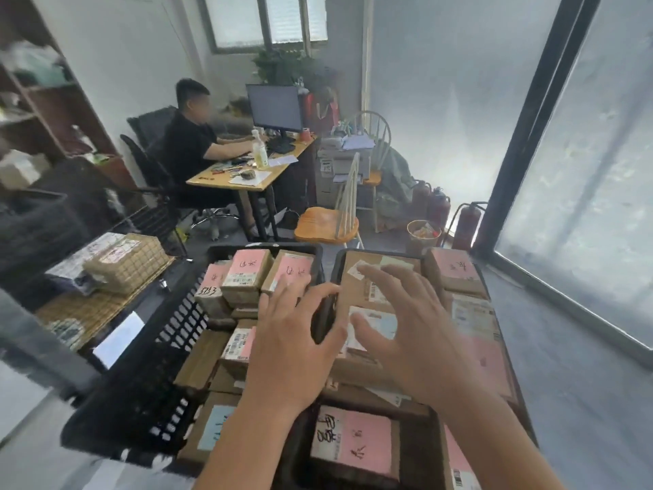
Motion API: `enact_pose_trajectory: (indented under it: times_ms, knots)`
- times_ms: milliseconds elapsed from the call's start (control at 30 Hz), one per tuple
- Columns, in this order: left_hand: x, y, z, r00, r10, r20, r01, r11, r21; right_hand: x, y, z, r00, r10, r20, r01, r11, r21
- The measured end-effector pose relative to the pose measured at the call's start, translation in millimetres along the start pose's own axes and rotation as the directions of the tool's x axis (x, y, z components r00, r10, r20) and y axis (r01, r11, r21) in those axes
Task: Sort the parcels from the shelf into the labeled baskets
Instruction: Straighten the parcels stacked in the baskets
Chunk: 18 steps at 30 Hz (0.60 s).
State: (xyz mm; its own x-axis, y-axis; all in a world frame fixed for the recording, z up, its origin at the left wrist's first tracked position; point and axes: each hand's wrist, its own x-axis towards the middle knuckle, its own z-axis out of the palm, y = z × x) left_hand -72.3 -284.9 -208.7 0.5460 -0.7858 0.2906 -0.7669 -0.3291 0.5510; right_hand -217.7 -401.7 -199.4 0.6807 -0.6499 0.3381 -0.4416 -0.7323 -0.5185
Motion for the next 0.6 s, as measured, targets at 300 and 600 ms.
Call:
enact_pose_trajectory:
  times_ms: [300, 600]
  knots:
    - [-130, -76, -116, 0.947, -0.233, -0.219, 0.251, 0.966, 0.061, -44, -151, 65, 0.936, -0.318, 0.154, 0.298, 0.945, 0.138]
    - [-374, -140, -257, 0.778, -0.405, -0.48, 0.521, 0.843, 0.132, -193, -343, 139, 0.75, -0.609, 0.26, 0.496, 0.776, 0.389]
